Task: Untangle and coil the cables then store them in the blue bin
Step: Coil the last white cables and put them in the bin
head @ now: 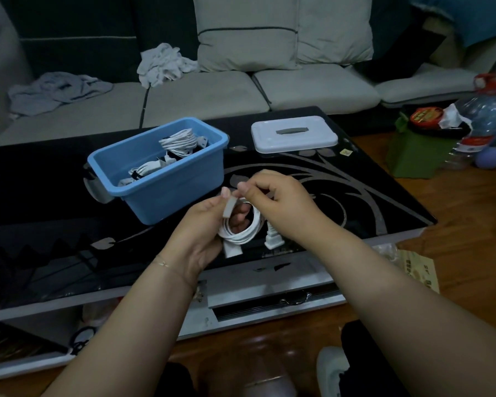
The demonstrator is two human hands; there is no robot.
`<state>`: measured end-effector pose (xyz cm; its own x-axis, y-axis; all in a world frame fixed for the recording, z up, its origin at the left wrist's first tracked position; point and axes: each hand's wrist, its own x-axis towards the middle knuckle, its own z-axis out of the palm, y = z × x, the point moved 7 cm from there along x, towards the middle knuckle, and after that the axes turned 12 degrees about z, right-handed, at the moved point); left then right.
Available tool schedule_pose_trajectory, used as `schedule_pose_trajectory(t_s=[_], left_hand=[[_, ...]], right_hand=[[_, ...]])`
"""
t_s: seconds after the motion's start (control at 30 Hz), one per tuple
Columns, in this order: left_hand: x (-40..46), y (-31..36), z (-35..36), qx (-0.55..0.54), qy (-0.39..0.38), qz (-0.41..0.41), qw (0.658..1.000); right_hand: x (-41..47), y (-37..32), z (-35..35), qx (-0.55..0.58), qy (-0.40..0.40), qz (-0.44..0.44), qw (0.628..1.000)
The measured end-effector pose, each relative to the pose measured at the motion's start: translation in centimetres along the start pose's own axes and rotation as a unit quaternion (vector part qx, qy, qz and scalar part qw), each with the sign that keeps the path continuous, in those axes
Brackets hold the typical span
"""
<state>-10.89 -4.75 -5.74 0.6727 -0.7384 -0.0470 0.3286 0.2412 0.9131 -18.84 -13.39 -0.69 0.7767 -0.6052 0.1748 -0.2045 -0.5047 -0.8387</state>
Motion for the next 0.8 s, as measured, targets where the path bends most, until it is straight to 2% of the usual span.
schedule_pose_trajectory(t_s=[0.17,0.3,0.37,0.47,0.57,0.67,0.8], left_hand=[[0.2,0.3,0.2,0.005,-0.047,-0.018,0.999],[0.4,0.5,0.0,0.009,-0.067,-0.017,0.998],[0.7,0.7,-0.2,0.005,-0.063,-0.013,0.998],[1.0,1.1,-0.5,0.010,-0.046,0.002,0.999],[0.8,1.5,-0.9,0.092,-0.025,0.031,0.995],[0.4,2.3,-1.2,0.255,-0.036,0.089,0.962],[-0.2,3.5,-0.6,0.331,-0.051,0.148,0.931]], right_hand=[[-0.1,-0.2,-0.5,0.048,-0.015,-0.027,0.998],[-0.1,0.1,-0.5,0.098,-0.026,-0.014,0.995],[-0.1,0.7,-0.3,0.112,-0.027,0.026,0.993],[0.0,2.4,0.7,0.052,-0.056,0.106,0.991],[-0.2,2.5,1.1,0.000,-0.053,0.102,0.993],[-0.2,2.5,0.9,-0.049,-0.033,0.099,0.993],[-0.3,2.1,0.2,-0.093,-0.010,0.095,0.991]])
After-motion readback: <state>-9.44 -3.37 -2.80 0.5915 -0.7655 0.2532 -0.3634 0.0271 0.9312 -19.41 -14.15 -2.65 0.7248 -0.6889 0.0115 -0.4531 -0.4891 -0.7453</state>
